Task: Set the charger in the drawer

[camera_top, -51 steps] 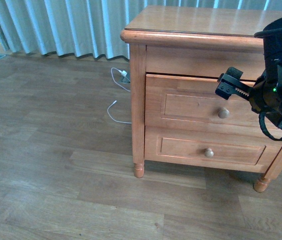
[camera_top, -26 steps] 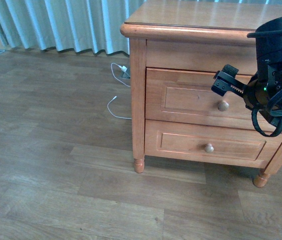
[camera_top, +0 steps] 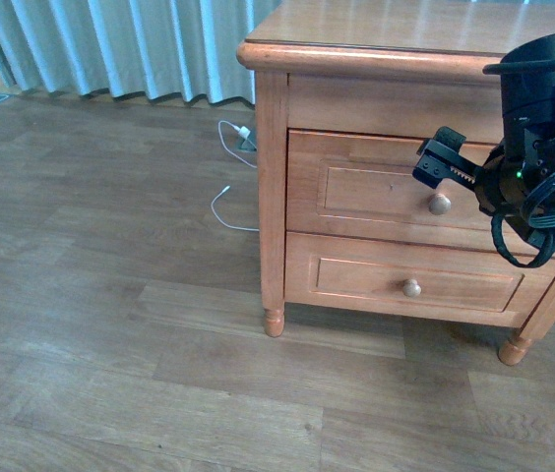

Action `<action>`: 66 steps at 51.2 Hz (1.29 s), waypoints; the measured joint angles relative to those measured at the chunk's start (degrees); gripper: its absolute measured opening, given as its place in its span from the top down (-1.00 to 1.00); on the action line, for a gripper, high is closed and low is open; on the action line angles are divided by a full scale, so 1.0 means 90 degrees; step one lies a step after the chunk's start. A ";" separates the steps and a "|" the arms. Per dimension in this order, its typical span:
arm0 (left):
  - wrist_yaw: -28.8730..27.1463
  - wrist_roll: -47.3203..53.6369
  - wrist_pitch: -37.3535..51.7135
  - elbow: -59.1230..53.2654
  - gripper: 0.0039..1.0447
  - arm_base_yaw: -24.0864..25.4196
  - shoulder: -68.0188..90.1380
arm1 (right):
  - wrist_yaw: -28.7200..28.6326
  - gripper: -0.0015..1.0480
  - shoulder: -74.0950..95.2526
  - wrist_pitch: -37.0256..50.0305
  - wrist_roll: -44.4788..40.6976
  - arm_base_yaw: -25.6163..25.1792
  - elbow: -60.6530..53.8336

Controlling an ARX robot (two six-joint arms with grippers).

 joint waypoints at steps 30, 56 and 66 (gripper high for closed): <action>0.0000 0.0000 0.0000 0.0000 -0.89 0.0000 0.0000 | -0.1447 -0.85 -0.2871 -0.0311 -0.1003 -0.0469 -0.2132; 0.0000 0.0000 0.0000 0.0000 -0.89 0.0000 0.0000 | -0.3189 -0.85 -0.7206 -0.2470 -0.2239 -0.1766 -0.3755; 0.0000 0.0002 0.0000 0.0002 -0.89 0.0000 0.0000 | -0.4019 -0.85 -0.8808 -0.3315 -0.2616 -0.2594 -0.4087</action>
